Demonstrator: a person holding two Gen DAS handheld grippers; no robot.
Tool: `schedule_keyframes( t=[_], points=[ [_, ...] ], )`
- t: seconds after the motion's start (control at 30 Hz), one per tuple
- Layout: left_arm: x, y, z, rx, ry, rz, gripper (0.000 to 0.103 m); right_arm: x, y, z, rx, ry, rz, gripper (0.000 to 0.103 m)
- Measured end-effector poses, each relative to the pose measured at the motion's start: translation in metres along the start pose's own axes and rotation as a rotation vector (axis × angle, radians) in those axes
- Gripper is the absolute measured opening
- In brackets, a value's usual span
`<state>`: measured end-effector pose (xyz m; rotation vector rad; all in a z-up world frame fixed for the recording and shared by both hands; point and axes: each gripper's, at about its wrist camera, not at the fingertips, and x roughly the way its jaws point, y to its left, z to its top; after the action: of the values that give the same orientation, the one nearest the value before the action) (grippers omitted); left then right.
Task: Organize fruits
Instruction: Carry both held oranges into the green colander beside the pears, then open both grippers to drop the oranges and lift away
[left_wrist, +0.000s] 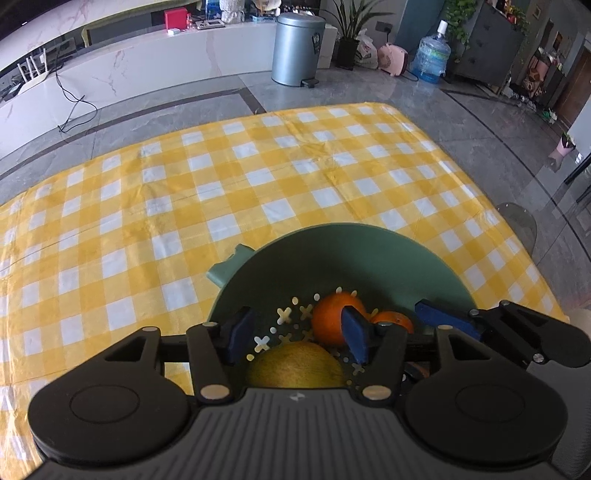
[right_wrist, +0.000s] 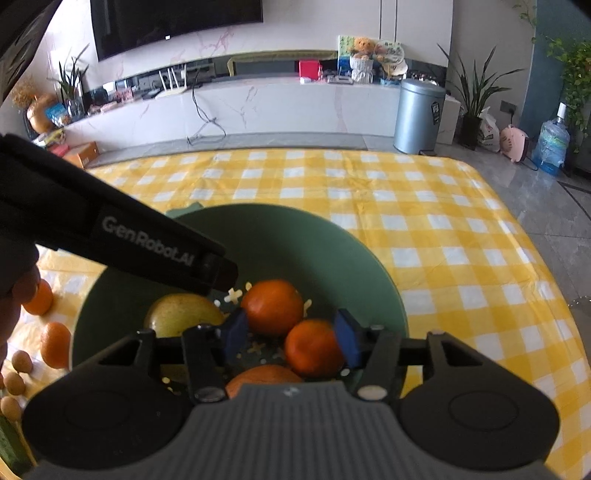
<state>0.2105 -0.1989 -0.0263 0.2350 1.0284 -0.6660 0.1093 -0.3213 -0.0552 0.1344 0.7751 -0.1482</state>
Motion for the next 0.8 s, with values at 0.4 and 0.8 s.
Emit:
schedule_keyframes(
  t=[0.4,0.8],
  points=[
    [-0.063,-0.004,-0.01,0.013,-0.101,-0.004,0.065,-0.011,0.001,-0.005,0.014,-0.082,-0.036,0.055],
    [-0.137,0.018,-0.053,-0.039,-0.196,0.125,0.067,-0.049,0.008,-0.011,0.077,-0.183,0.019,0.058]
  ],
)
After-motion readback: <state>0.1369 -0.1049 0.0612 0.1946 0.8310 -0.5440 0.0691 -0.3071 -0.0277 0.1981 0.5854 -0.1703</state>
